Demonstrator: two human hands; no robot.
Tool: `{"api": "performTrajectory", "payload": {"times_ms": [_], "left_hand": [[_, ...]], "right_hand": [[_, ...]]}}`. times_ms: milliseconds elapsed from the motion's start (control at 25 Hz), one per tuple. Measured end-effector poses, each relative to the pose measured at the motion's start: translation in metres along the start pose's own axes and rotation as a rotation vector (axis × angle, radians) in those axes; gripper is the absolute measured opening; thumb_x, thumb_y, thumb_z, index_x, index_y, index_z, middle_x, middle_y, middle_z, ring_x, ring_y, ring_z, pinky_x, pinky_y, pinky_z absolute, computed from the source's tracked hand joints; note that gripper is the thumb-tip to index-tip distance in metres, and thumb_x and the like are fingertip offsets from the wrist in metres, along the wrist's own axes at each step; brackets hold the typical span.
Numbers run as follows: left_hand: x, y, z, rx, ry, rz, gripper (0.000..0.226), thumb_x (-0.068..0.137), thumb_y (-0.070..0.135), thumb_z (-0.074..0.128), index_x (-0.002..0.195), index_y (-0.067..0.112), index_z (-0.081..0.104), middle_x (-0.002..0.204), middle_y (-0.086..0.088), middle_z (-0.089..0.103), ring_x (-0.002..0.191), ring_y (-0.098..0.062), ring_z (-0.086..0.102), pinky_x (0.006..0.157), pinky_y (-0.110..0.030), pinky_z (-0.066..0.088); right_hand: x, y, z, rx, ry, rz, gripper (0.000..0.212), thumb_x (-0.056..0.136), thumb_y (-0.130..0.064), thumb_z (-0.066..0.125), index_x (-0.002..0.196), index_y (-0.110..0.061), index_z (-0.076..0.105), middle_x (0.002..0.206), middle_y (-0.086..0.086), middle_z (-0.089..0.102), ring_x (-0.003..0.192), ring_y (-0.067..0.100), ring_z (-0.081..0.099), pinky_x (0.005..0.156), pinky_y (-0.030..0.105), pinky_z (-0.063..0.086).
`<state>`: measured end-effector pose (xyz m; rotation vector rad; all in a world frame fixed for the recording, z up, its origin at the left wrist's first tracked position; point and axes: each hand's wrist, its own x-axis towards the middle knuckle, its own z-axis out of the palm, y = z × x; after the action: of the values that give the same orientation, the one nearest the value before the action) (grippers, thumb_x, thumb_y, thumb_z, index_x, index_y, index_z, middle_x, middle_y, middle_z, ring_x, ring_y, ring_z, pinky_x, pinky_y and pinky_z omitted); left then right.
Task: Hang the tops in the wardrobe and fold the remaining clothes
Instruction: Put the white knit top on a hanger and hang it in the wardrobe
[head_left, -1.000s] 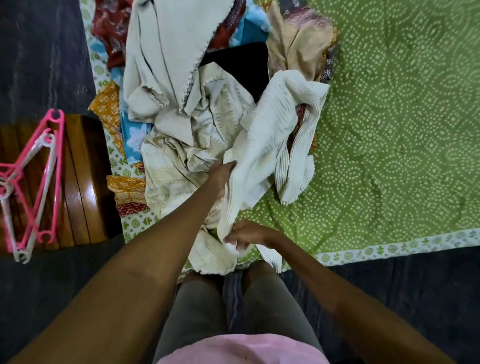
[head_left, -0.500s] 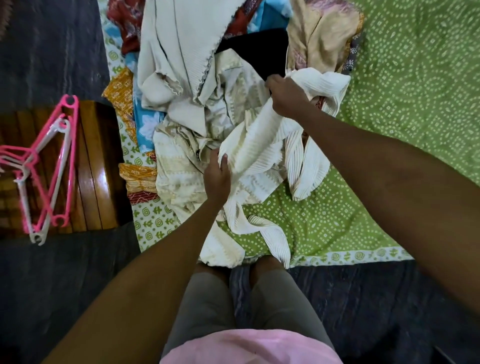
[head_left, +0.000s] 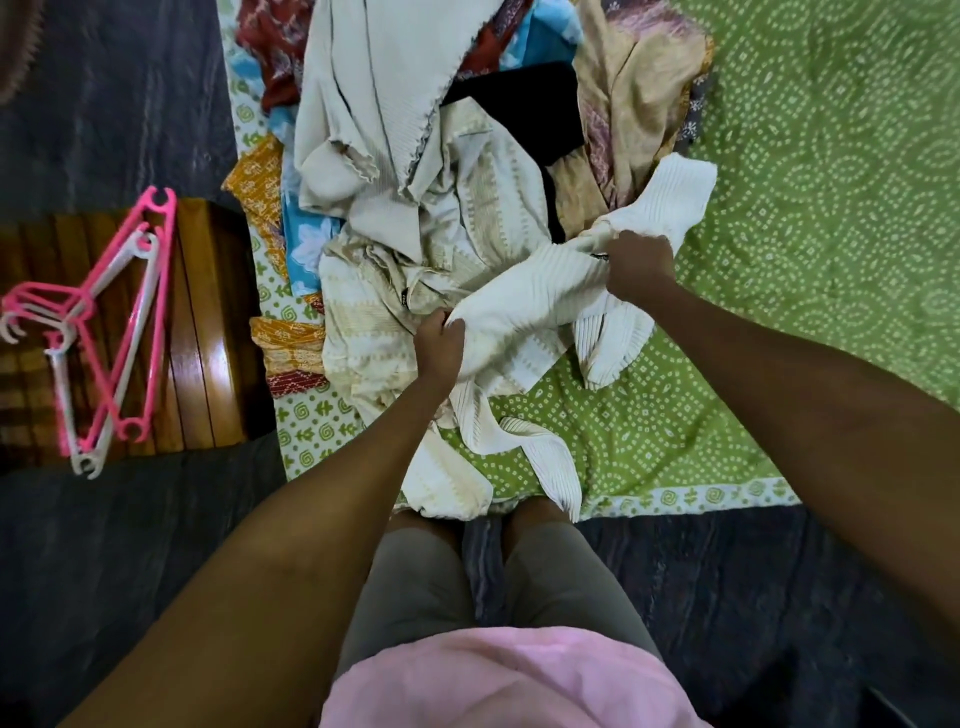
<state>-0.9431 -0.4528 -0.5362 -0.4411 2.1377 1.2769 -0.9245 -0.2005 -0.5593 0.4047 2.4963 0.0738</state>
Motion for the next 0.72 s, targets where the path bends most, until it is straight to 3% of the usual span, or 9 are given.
{"api": "performTrajectory", "payload": {"times_ms": [120, 240, 320, 400, 480, 560, 640, 720], "left_hand": [[-0.018, 0.016, -0.003, 0.116, -0.194, 0.081, 0.017, 0.085, 0.015, 0.066, 0.073, 0.012, 0.055, 0.067, 0.005, 0.05, 0.06, -0.005, 0.044, 0.053, -0.016, 0.033], [-0.038, 0.02, -0.009, 0.382, -0.293, 0.295, 0.019, 0.085, 0.018, 0.067, 0.092, 0.0, 0.065, 0.082, -0.004, 0.06, 0.075, -0.014, 0.052, 0.063, -0.025, 0.033], [-0.055, 0.026, -0.013, 0.413, -0.238, 0.401, 0.017, 0.087, 0.012, 0.062, 0.093, -0.004, 0.064, 0.086, -0.012, 0.058, 0.082, -0.018, 0.051, 0.066, -0.026, 0.032], [-0.076, 0.039, -0.02, 0.251, -0.192, 0.362, 0.011, 0.088, 0.0, 0.052, 0.078, -0.002, 0.057, 0.077, -0.007, 0.046, 0.072, -0.015, 0.044, 0.062, -0.025, 0.029], [-0.092, 0.047, -0.032, 0.058, -0.169, 0.261, 0.028, 0.088, -0.002, 0.045, 0.062, 0.009, 0.041, 0.063, -0.001, 0.036, 0.059, -0.012, 0.034, 0.056, -0.028, 0.026], [-0.105, 0.054, -0.043, -0.036, -0.207, 0.237, 0.026, 0.086, 0.005, 0.049, 0.063, 0.012, 0.04, 0.064, -0.002, 0.04, 0.061, -0.014, 0.037, 0.058, -0.029, 0.028], [-0.123, 0.063, -0.056, 0.017, -0.352, 0.261, 0.012, 0.084, 0.019, 0.064, 0.088, 0.01, 0.058, 0.088, -0.004, 0.054, 0.082, -0.016, 0.05, 0.075, -0.029, 0.039], [-0.136, 0.066, -0.062, 0.132, -0.474, 0.306, 0.046, 0.079, 0.029, 0.074, 0.118, 0.011, 0.058, 0.112, 0.002, 0.058, 0.103, -0.012, 0.053, 0.093, -0.027, 0.041]], "right_hand": [[-0.03, 0.008, -0.007, -0.127, 0.124, -0.047, 0.029, 0.087, -0.021, 0.053, 0.111, -0.007, 0.063, 0.122, 0.013, 0.052, 0.119, 0.031, 0.039, 0.097, 0.039, 0.031], [-0.059, 0.017, -0.018, -0.066, 0.186, -0.227, 0.028, 0.082, -0.019, 0.059, 0.101, -0.001, 0.067, 0.116, 0.017, 0.057, 0.117, 0.032, 0.044, 0.097, 0.039, 0.03], [-0.079, 0.018, -0.032, 0.223, 0.164, -0.255, 0.02, 0.081, -0.017, 0.057, 0.087, 0.0, 0.063, 0.099, 0.022, 0.062, 0.101, 0.036, 0.055, 0.079, 0.037, 0.037], [-0.093, 0.017, -0.049, 0.554, 0.179, -0.206, 0.019, 0.077, -0.024, 0.055, 0.075, -0.005, 0.056, 0.083, 0.024, 0.061, 0.085, 0.036, 0.059, 0.063, 0.034, 0.032], [-0.109, 0.014, -0.072, 0.795, 0.211, -0.182, 0.018, 0.076, -0.019, 0.067, 0.079, -0.004, 0.056, 0.079, 0.019, 0.059, 0.083, 0.034, 0.06, 0.06, 0.03, 0.03], [-0.126, 0.007, -0.096, 0.963, 0.182, -0.225, 0.019, 0.074, -0.006, 0.073, 0.087, 0.001, 0.062, 0.084, 0.015, 0.062, 0.083, 0.028, 0.061, 0.063, 0.028, 0.037], [-0.149, -0.004, -0.119, 1.058, 0.125, -0.338, 0.018, 0.077, 0.001, 0.069, 0.094, 0.007, 0.064, 0.089, 0.012, 0.062, 0.082, 0.018, 0.058, 0.066, 0.021, 0.044], [-0.17, -0.02, -0.136, 1.117, 0.06, -0.435, 0.023, 0.08, 0.009, 0.06, 0.103, 0.01, 0.064, 0.097, 0.012, 0.063, 0.086, 0.013, 0.058, 0.074, 0.017, 0.045]]}}
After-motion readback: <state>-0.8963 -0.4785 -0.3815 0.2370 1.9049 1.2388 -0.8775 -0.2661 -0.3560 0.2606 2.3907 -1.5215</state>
